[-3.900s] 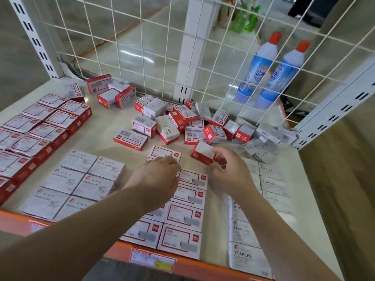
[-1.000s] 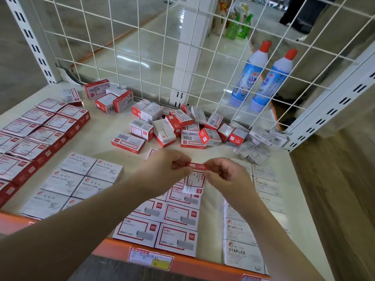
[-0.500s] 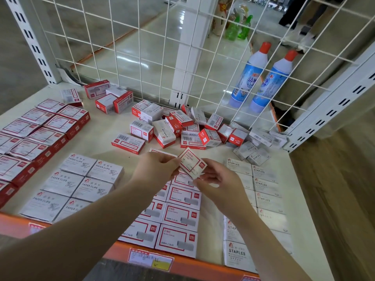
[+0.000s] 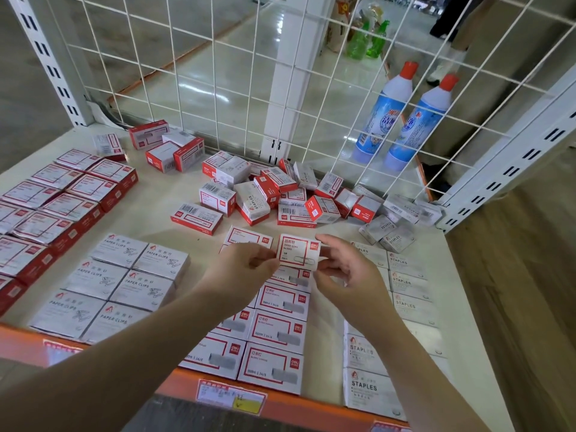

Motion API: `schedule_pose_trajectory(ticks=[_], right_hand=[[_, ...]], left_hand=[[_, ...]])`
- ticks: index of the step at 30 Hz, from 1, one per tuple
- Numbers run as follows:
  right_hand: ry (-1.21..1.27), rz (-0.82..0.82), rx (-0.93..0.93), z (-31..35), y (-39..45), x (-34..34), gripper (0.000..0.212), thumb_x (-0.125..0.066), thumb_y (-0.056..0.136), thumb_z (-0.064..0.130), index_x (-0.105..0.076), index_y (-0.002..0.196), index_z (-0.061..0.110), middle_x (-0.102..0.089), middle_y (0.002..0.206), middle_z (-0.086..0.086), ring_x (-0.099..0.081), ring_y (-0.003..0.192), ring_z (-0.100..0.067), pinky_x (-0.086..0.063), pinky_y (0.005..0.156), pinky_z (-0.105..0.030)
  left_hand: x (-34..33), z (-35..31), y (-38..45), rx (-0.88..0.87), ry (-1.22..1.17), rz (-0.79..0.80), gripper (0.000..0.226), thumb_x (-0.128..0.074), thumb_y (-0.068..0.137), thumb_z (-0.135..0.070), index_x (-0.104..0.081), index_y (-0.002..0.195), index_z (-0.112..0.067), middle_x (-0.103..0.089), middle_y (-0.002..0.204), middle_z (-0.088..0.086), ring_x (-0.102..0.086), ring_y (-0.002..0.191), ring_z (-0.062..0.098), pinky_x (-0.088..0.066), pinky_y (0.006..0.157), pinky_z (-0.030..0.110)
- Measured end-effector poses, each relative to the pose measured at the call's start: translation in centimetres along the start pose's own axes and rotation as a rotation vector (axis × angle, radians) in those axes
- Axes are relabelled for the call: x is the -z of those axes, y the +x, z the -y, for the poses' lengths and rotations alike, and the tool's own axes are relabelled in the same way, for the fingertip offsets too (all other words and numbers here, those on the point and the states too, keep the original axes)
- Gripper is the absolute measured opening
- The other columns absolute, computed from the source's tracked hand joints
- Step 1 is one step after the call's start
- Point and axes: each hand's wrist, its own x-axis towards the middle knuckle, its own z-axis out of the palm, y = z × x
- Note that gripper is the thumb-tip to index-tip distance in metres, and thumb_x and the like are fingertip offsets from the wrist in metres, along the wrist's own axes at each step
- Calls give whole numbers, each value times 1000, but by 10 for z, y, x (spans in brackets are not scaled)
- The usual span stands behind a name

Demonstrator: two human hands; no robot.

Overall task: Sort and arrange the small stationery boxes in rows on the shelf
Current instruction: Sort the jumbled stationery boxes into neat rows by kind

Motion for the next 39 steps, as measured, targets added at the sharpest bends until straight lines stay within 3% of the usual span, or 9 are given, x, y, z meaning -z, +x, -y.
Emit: schedule_pose_trajectory(ticks=[9, 13, 17, 20, 25, 28, 31, 35, 39], right_hand=[[-10, 3, 3, 1, -1, 2, 45, -64, 82, 6, -54, 119, 31, -67, 103, 13, -61, 93, 0, -49, 84, -15], [-9, 29, 12, 6, 0, 2, 46, -64, 81, 5, -54, 115, 34, -67, 102, 15, -62, 92, 0, -50, 82, -15], [-11, 68, 36, 18, 4, -1, 46, -65, 81, 6, -53, 111, 39, -67, 101, 18, -62, 91, 2, -49, 78, -11], [-20, 87, 46, 30, 12, -8, 42, -66, 82, 11, -54, 108, 42, -67, 99, 20, -61, 90, 6, -48, 73, -9], [-69, 115, 18, 50, 30, -30, 35, -69, 80, 24, -50, 97, 48, -64, 101, 17, -61, 88, 6, -51, 71, -15], [-131, 126, 24, 57, 41, -47, 37, -69, 80, 23, -50, 109, 39, -61, 108, 13, -59, 93, 4, -52, 74, -16], [-155, 144, 39, 63, 54, -67, 46, -70, 80, 21, -53, 122, 25, -61, 108, 14, -59, 92, 8, -48, 70, -7], [-183, 139, 68, 74, 72, -95, 44, -70, 79, 19, -54, 119, 24, -61, 110, 8, -59, 86, 9, -46, 66, -3], [-160, 119, 67, 85, 89, -119, 44, -71, 78, 16, -55, 119, 22, -61, 107, 7, -61, 85, 3, -53, 76, -15]], left_hand=[[-1, 3, -1, -50, 67, -7, 28, -48, 95, -25, -57, 121, -18, -61, 103, -9, -56, 95, 8, -47, 67, 12], [4, 3, -5, -69, 122, -12, 29, -46, 96, -27, -56, 122, -20, -57, 98, -13, -53, 89, 3, -47, 64, 8], [15, 6, -9, -69, 234, -87, 33, -48, 94, -36, -56, 124, -26, -62, 105, -13, -58, 91, 6, -54, 82, 26], [29, 5, -14, -95, 214, -93, 33, -47, 95, -29, -52, 127, -21, -60, 112, -7, -52, 91, 4, -45, 81, 17], [66, 18, -15, -81, 297, -264, 31, -50, 94, -30, -54, 124, -23, -58, 118, -7, -53, 98, 9, -46, 84, 23], [90, 30, -13, -63, 405, -346, 35, -47, 95, -28, -51, 129, -20, -52, 129, -3, -52, 110, 13, -42, 90, 23], [116, 44, -14, -57, 532, -365, 37, -42, 97, -30, -47, 132, -22, -44, 137, -5, -48, 118, 13, -39, 93, 22], [146, 61, -11, -9, 697, -346, 42, -39, 97, -33, -38, 139, -25, -35, 145, -8, -36, 130, 14, -33, 107, 31], [175, 74, -3, 9, 862, -309, 49, -33, 98, -36, -25, 145, -24, -22, 152, -8, -22, 139, 15, -21, 112, 31]])
